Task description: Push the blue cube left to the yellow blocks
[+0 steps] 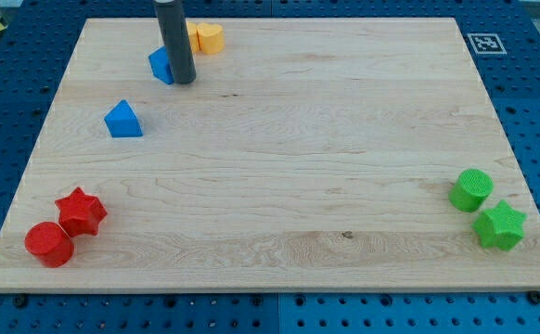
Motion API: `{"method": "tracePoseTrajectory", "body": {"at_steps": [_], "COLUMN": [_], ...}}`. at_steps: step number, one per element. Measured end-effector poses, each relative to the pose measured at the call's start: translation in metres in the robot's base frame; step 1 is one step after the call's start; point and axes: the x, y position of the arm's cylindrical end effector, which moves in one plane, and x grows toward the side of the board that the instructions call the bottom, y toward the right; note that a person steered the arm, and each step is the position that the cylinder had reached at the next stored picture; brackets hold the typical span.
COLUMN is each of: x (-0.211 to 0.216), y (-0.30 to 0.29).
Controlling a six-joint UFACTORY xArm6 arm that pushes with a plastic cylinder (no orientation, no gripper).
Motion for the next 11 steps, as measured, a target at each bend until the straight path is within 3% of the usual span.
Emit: {"method": "tracePoseTrajectory", "body": {"at_steps": [8, 11], "x": [0.006, -0.024], "y": [-0.042, -0.042]}}
